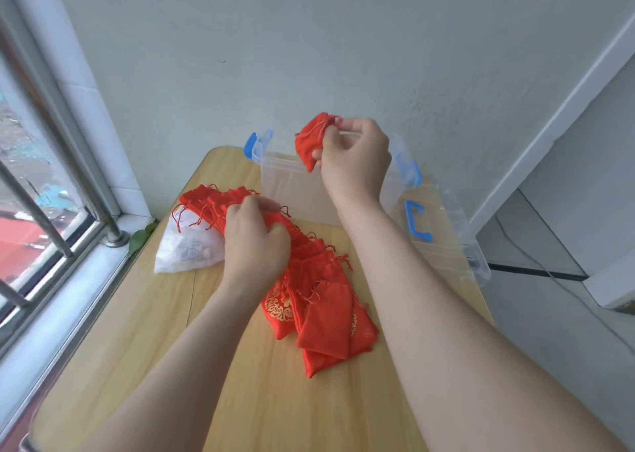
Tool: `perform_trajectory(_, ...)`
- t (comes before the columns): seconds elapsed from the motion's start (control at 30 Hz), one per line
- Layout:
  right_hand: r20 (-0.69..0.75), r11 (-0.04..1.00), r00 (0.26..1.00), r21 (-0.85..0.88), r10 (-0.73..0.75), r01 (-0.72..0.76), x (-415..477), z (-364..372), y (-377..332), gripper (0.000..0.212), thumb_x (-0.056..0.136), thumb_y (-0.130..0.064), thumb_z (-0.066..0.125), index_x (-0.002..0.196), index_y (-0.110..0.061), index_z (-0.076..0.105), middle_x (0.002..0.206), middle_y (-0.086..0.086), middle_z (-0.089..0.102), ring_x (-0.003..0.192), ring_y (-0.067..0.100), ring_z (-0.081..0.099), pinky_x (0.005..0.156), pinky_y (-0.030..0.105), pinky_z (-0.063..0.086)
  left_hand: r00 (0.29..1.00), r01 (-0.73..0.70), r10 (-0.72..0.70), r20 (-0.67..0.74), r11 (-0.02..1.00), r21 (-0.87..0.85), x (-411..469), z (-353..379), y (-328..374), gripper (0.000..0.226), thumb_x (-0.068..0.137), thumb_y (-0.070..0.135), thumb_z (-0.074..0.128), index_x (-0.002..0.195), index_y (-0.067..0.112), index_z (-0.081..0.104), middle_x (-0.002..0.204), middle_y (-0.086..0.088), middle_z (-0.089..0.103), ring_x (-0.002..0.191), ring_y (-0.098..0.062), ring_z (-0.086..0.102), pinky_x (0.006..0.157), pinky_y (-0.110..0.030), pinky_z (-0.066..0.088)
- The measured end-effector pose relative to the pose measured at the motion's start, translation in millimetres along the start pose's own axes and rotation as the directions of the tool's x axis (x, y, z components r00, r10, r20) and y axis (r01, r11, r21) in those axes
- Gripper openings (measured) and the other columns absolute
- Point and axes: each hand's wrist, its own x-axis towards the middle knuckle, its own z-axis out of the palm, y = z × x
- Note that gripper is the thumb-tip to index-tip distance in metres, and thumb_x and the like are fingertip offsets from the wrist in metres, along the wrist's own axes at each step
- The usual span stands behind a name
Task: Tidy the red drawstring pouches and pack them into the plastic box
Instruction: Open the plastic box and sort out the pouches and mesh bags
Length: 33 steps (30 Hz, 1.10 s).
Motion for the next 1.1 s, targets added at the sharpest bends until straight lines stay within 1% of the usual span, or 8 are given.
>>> perform_trajectory(0.17,-0.055,0.973,0.998,-0.230,0.005,-0.017,17,20,-9,0.012,0.105,-0.019,0.056,0.116,-0.020,0.055,0.091,-0.008,0.072,0.092,0.021,0.050,0.074,0.033,0.032,0.978,-0.140,0.111,0.179,0.977,0.158,7,-1,-13,0.038,0.082,0.001,0.052,0.104,0.023,0.073,0.113,-0.001,0.067,0.114,-0.023,0.056,0.096,-0.036,0.044)
perform_trajectory(0.27,-0.050,0.927,0.999,-0.375,0.001,-0.019,17,33,-12,0.014,0.105,-0.018,0.055,0.120,-0.018,0.054,0.098,-0.001,0.070,0.094,0.030,0.064,0.069,0.035,0.039,0.975,-0.111,0.072,0.208,0.977,0.182,6,-3,-19,0.038,0.079,0.007,0.051,0.101,0.028,0.075,0.110,0.001,0.066,0.112,-0.025,0.058,0.096,-0.041,0.049)
perform_trajectory(0.4,0.102,0.870,0.991,-0.493,0.083,-0.023,14,49,-9,0.015,0.107,-0.024,0.055,0.120,-0.016,0.060,0.113,0.006,0.070,0.104,0.032,0.068,0.077,0.034,0.042,0.971,-0.091,0.045,0.234,0.978,0.186,4,-5,-14,0.041,0.068,0.024,0.043,0.087,0.045,0.073,0.105,0.005,0.064,0.107,-0.026,0.058,0.094,-0.049,0.052)
perform_trajectory(0.5,0.283,0.784,0.957,-0.608,0.069,0.124,10,54,-10,0.024,0.111,-0.033,0.045,0.114,-0.016,0.062,0.101,0.001,0.062,0.095,0.026,0.055,0.088,0.037,0.036,0.969,-0.094,0.044,0.242,0.975,0.199,5,-6,-12,0.036,0.065,0.025,0.043,0.073,0.051,0.067,0.101,0.005,0.064,0.106,-0.027,0.057,0.094,-0.050,0.051)
perform_trajectory(0.63,0.295,0.784,0.954,-0.577,-0.060,0.228,0,41,-11,0.022,0.105,-0.020,0.047,0.110,-0.017,0.068,0.100,-0.001,0.068,0.098,0.027,0.056,0.085,0.036,0.029,0.970,-0.113,0.064,0.233,0.973,0.201,4,-5,-14,0.033,0.065,0.022,0.045,0.062,0.049,0.065,0.099,0.006,0.063,0.109,-0.030,0.055,0.096,-0.050,0.048)
perform_trajectory(0.8,0.064,0.872,0.952,-0.385,-0.300,0.302,-37,-2,-9,0.029,0.088,-0.009,0.044,0.101,-0.021,0.068,0.097,-0.006,0.070,0.100,0.024,0.053,0.081,0.035,0.027,0.990,-0.133,0.120,0.066,0.959,0.251,-3,-3,-11,0.037,0.079,0.005,0.058,0.074,0.037,0.076,0.104,0.008,0.058,0.107,-0.028,0.045,0.094,-0.041,0.034)
perform_trajectory(0.97,0.086,0.922,0.996,-0.386,0.032,0.004,-68,-54,-5,0.024,0.093,-0.004,0.055,0.095,-0.026,0.066,0.088,-0.013,0.066,0.095,0.021,0.062,0.094,0.044,0.048,0.971,-0.237,0.238,0.026,0.946,0.219,-31,-3,-4,0.033,0.082,0.004,0.059,0.081,0.031,0.078,0.098,0.008,0.063,0.100,-0.027,0.041,0.090,-0.044,0.037)
perform_trajectory(1.1,0.183,0.760,0.892,-0.609,0.414,-0.228,-88,-91,-2,0.022,0.090,-0.018,0.063,0.108,-0.026,0.073,0.112,-0.002,0.071,0.112,0.027,0.064,0.103,0.042,0.051,0.911,-0.410,0.385,0.150,0.888,0.210,-50,-4,-10,0.030,0.082,0.003,0.067,0.083,0.032,0.077,0.092,0.012,0.066,0.091,-0.025,0.051,0.085,-0.047,0.046)
